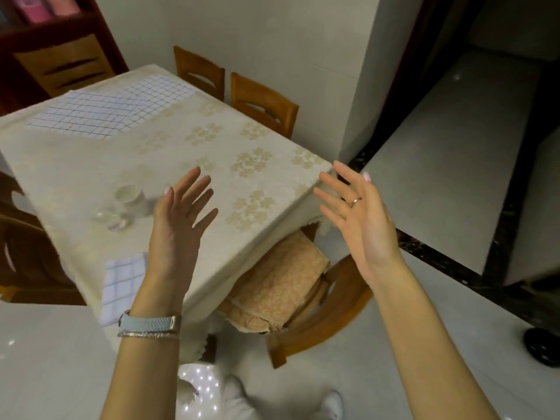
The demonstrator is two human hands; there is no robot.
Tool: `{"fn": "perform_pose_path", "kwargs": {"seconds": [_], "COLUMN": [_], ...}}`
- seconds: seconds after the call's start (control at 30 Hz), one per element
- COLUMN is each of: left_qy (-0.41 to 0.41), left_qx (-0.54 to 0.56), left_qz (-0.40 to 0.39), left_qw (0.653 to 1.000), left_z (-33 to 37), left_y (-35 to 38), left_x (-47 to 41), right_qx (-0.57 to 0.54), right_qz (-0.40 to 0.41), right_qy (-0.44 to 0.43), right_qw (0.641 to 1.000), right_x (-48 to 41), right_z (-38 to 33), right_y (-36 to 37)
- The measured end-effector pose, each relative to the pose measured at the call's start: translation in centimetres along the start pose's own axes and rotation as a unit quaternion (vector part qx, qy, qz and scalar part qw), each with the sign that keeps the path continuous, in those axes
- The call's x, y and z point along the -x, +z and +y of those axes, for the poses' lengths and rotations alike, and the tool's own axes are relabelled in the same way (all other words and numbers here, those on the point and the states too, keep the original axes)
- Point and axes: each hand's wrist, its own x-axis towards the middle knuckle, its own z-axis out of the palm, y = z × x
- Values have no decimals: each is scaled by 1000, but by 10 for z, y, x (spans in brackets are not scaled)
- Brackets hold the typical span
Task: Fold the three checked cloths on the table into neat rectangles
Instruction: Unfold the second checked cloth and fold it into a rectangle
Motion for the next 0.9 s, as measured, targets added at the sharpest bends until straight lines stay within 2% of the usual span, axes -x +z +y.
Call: {"fn": "perform_pose_path", "kwargs": {"seconds": [0.27,0.53,0.8,0.9], "left_qy": [-23,-41,-50,-46], "left_qx": [2,-21,-34,-35], "left_qz": [-63,-120,-144,-128], "left_qw": [998,992,988,990], "left_z": [-51,-85,-136,-156], "left_y": [147,250,345,376], "left_x": [16,-8,-76,-112], "right_qx": [17,-3,-5,1], "right_qz": [63,142,164,158], "right_qy": [-14,-14,-13,-10], "right_qw": [998,990,986,987], "right_x": [21,15,-54,-99], "right_z": [-39,-53,-72,-78], "right_y": [-146,-241,-329,-357]}}
